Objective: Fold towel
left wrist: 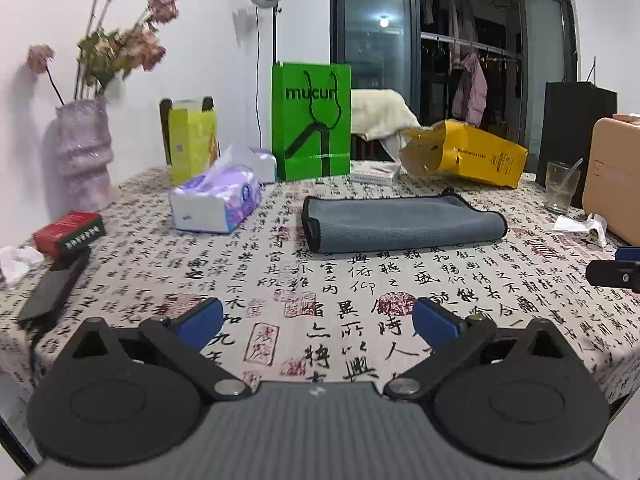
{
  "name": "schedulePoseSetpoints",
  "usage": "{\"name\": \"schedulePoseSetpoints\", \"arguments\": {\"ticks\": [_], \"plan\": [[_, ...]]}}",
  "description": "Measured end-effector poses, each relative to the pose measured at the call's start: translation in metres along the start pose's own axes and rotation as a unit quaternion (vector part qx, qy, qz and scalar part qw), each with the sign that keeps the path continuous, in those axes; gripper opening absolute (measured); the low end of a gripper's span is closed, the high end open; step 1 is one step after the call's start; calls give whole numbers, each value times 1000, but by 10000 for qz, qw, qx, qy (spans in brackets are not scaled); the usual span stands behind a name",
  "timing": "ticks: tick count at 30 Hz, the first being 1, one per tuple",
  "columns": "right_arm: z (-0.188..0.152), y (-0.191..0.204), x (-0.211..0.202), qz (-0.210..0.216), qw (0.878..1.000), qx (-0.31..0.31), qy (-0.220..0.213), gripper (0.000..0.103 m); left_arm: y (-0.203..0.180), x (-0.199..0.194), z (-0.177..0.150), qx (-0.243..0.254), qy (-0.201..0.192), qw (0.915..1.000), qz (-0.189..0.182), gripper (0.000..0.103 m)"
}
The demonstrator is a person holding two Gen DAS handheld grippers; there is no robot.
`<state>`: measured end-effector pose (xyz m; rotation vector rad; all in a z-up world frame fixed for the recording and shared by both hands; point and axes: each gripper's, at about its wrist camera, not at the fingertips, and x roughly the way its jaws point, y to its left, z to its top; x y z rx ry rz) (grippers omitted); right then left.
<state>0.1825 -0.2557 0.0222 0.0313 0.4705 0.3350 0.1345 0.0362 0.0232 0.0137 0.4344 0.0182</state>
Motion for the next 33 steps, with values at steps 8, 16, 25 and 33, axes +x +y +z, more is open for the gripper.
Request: {"name": "schedulePoseSetpoints", "arguments": {"ticks": [8,16,25,33], "plan": [[-18,17,-40,-75,9995,176,-250,101,4,-36,-13,35,-87,10000,4,103],[-38,39,-73,-199,9983,249,-480,103,-6,-59,-26,121,-255,9996,-62,103],[-47,58,-95,-182,9985,6,-513,103,-4,-81,-32,35,-299,9994,-143,103],[-59,78,-106,-26,9989,-143,-438,103,-6,-96,-39,14,-362,9992,-189,103]]}}
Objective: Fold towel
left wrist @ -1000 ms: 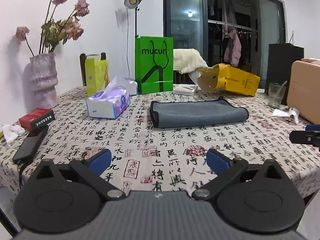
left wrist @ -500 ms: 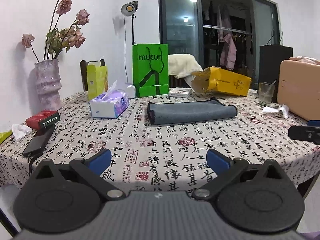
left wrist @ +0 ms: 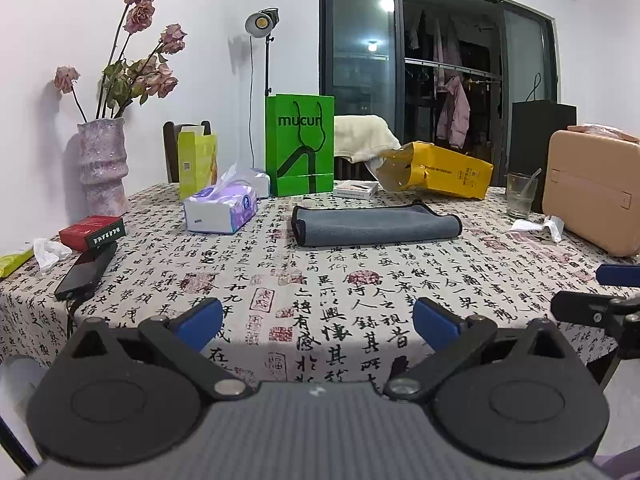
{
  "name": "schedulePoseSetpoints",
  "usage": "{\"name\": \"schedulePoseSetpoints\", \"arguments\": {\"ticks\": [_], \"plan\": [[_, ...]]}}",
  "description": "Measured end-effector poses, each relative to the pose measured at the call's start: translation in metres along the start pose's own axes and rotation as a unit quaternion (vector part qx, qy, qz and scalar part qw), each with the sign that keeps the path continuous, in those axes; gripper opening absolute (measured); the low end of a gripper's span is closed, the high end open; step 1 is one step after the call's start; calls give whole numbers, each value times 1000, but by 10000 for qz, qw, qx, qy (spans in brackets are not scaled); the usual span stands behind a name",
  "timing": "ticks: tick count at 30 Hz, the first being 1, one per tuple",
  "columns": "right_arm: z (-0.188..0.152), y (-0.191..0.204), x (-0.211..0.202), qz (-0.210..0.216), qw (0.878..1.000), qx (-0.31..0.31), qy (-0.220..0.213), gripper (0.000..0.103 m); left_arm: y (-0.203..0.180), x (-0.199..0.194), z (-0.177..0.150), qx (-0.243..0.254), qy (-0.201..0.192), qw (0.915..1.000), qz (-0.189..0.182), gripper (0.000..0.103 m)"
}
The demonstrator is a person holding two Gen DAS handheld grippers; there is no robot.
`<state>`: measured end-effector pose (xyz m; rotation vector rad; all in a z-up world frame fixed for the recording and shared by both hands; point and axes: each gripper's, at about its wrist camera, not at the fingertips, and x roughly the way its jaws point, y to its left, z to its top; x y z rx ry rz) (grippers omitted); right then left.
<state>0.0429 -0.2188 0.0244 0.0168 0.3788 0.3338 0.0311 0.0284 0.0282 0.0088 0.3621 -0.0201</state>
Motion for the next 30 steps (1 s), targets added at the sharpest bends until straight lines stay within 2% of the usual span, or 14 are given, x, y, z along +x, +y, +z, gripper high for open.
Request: {"name": "schedulePoseSetpoints", "arguments": {"ticks": [8,22,30], "plan": [[-8,7,-10,69,9999,115,-72,103,-2,-9,-13,22,184,9998,-83,103],[-24,12,-33,207,9996,181,-34,103,-9,-31,-23,300,-28,9995,-15,103],[-28,13,-48,208,9997,118,-77,103,-1,-37,-34,126,140,9998,48,103]]}}
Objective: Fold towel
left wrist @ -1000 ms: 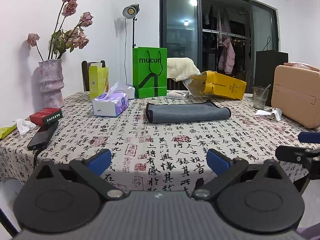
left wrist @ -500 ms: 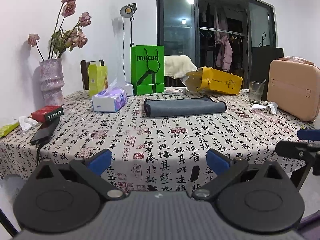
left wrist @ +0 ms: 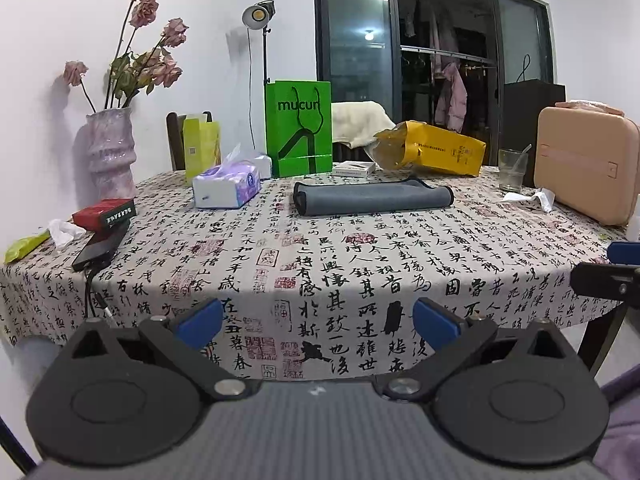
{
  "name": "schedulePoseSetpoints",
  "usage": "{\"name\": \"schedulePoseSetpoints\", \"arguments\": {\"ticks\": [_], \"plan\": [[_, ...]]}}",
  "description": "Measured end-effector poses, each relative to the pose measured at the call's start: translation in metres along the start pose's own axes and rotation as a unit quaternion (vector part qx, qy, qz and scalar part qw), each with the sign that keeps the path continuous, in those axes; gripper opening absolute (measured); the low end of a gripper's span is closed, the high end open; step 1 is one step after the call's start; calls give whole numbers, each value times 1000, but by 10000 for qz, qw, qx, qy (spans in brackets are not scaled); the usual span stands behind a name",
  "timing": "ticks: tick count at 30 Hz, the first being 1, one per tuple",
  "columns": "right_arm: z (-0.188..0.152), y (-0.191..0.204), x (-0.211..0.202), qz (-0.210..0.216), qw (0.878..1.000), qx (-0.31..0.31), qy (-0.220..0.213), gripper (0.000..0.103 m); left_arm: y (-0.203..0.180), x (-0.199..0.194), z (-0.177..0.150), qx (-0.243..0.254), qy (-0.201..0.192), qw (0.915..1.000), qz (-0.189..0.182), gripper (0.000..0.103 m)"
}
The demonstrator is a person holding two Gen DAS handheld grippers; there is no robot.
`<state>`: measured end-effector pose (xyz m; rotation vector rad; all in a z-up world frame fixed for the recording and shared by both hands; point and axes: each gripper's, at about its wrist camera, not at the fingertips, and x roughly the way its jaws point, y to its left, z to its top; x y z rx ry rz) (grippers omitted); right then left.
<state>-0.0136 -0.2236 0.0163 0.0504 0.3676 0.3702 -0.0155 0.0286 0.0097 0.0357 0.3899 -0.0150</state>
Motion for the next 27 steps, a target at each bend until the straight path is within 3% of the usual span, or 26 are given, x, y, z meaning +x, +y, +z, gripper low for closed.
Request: {"name": "schedulePoseSetpoints", "arguments": {"ticks": [27], "plan": [[-1,0,-12,-254,9996,-76,-76,103,-2,-11,1,45,-243,9997,0,103]]}}
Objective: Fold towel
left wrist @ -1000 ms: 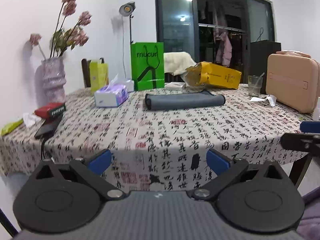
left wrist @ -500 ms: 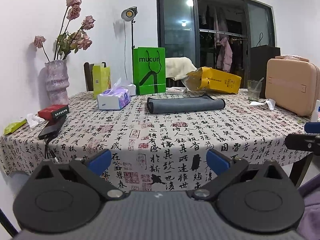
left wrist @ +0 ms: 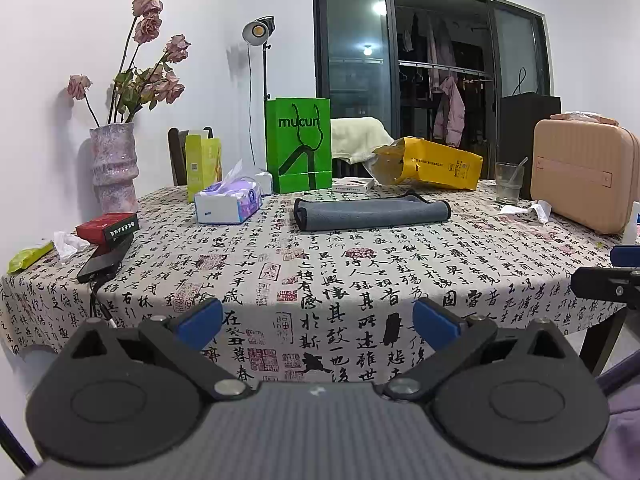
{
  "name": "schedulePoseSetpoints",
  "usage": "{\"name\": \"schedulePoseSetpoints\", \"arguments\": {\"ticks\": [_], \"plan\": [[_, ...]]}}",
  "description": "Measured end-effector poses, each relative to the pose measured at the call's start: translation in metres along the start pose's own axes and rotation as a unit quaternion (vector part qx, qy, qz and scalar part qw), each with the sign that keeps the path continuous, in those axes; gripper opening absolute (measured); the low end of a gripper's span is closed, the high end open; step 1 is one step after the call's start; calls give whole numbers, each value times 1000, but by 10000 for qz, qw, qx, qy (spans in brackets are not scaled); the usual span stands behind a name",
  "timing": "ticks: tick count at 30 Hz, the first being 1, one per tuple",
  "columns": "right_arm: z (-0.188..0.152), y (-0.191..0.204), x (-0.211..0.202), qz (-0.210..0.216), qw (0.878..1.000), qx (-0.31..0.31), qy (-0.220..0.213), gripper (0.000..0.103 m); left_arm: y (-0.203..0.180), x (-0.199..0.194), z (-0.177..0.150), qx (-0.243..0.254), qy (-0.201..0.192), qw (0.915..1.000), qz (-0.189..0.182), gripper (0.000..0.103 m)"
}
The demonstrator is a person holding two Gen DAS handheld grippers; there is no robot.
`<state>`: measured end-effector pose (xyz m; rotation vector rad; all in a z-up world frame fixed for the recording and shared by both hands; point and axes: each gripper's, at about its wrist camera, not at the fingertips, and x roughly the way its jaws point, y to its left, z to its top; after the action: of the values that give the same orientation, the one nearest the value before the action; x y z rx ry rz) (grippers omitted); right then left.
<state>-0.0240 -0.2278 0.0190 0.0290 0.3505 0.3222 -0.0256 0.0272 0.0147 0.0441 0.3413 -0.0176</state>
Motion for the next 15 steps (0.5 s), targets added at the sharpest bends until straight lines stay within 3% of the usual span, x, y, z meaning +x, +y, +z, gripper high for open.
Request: {"name": "schedulePoseSetpoints", "arguments": {"ticks": [15], "plan": [[-1,-1,0,-7,10000,-19,2,103,-1,0,0,-3,-10,10000,4,103]]}}
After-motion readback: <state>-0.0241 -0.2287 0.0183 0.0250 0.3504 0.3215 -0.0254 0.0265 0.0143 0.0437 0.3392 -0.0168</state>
